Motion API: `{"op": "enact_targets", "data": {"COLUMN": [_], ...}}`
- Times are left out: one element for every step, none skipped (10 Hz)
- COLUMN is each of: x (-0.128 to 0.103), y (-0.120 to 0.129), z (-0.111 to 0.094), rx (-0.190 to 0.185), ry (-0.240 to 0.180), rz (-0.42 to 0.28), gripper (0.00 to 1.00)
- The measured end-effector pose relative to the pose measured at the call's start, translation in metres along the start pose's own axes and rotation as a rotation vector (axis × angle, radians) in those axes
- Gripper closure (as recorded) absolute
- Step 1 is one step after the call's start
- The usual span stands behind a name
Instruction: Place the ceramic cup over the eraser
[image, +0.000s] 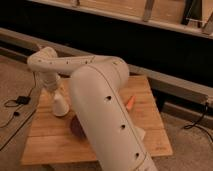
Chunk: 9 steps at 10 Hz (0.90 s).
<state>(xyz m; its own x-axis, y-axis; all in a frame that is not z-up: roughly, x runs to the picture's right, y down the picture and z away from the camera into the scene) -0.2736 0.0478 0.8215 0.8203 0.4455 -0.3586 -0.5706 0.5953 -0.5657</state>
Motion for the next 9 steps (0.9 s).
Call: {"op": "enact_targets", "data": {"x": [0.0,0.001,0.001,0.001,0.002,0.002,0.002,0.0,-0.003], "y": [-0.001,-0.001,-0.002,-0.002,-0.003,-0.003,-0.004,-0.005,-0.006], "z": [0.0,0.0,0.0,0.001,0.0,-0.001,-0.002,-0.008,-0.017], "rx": [-0.001,-0.001,-0.001,-0.001,-0.001,-0.001,-0.001,0.002,0.007], "ry": [-0.001,-0.002,-0.003,-0.003,-0.005,-0.008,-0.01,-0.024,-0.044], "rz": [0.001,0.002,0.003,0.004,0.005,0.006,0.008,0.013,0.019], "gripper": [0.2,0.2,0.2,0.2,0.2,0.2,0.2,0.2,0.2]}}
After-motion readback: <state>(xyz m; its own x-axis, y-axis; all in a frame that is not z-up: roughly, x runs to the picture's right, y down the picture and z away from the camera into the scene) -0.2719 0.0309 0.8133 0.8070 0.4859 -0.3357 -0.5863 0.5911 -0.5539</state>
